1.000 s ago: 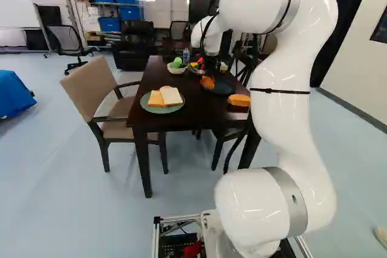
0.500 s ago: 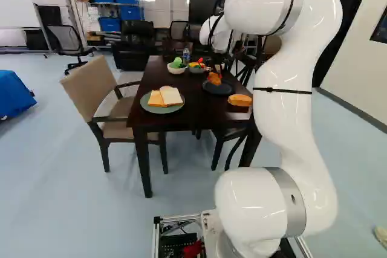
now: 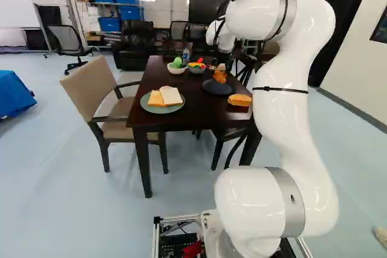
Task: Move the croissant to the empty plate
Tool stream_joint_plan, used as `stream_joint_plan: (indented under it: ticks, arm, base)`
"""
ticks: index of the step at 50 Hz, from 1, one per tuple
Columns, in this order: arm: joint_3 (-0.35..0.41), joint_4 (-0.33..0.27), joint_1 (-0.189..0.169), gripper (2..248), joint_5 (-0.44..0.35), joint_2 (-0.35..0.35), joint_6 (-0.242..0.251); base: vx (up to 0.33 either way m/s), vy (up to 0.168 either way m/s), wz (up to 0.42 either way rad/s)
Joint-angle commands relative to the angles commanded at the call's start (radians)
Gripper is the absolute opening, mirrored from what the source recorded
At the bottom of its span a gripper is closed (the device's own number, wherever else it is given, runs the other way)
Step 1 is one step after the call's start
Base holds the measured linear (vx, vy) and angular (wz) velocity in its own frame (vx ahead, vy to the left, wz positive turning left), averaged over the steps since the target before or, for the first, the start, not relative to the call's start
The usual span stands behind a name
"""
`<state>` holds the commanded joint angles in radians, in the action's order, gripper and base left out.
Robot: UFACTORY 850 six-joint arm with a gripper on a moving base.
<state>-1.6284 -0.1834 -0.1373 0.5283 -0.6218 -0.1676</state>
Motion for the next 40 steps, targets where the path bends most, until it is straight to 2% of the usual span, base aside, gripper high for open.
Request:
stream_joint_plan:
  ticks: [11,40]
  arm:
    - [-0.039,0.008,-0.004,132,-0.019,-0.047,0.000]
    - [-0.055,0.010,-0.004,132,-0.022,-0.114,0.000]
  base:
    - [0.000,0.000,0.000]
    - [0.000,0.000,0.000]
